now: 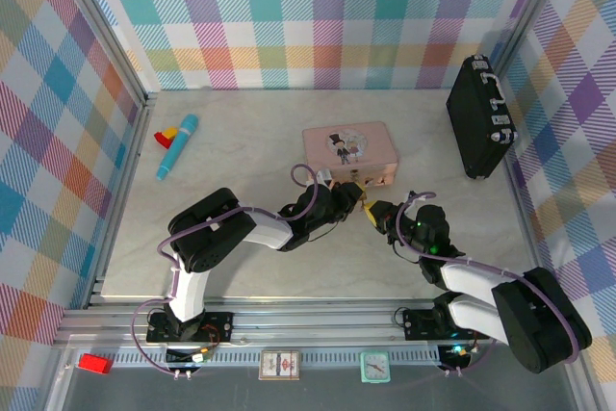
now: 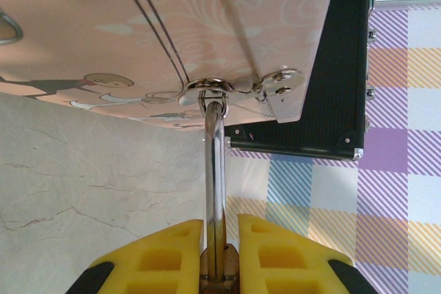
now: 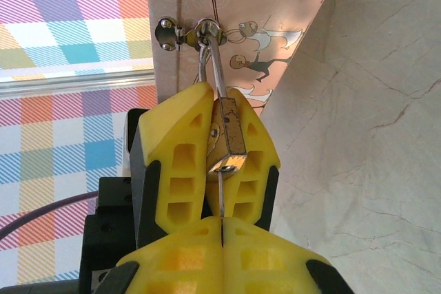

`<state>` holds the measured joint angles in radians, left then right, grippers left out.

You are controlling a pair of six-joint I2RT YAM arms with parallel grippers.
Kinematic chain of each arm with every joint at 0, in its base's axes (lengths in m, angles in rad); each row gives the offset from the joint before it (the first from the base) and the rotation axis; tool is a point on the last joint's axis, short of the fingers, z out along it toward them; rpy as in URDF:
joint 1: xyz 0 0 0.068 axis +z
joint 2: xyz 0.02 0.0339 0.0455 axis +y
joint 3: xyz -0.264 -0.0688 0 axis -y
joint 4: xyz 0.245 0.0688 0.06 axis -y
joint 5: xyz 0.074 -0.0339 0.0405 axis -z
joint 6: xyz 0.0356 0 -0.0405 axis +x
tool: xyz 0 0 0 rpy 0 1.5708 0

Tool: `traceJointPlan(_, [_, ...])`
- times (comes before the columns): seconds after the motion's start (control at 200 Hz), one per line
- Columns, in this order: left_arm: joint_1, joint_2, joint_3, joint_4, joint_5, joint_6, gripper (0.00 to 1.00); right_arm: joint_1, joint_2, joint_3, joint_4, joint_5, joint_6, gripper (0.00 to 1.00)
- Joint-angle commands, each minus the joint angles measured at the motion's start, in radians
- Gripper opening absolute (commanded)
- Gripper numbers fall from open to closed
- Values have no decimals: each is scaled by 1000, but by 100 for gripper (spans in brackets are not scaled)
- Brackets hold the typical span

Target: Unlock a padlock with a key

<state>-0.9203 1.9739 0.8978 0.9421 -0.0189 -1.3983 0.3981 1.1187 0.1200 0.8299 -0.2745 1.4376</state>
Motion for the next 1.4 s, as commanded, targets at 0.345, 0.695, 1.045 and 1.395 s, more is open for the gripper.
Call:
traceJointPlan(0.345, [-15,-20,28,193,19,23,0,-5,8,23,48,-8,26,0])
traceJointPlan(0.695, [-15,-15,32,219,19,19,0,-6,47,27,92,0,53,0])
traceJointPlan(1.045, [-17,-17,19,234,13,21,0,-6,89,27,167,1,92,0])
traceJointPlan(1.395, [-15,-12,10,238,4,21,0,-6,-80,22,-51,35,22,0])
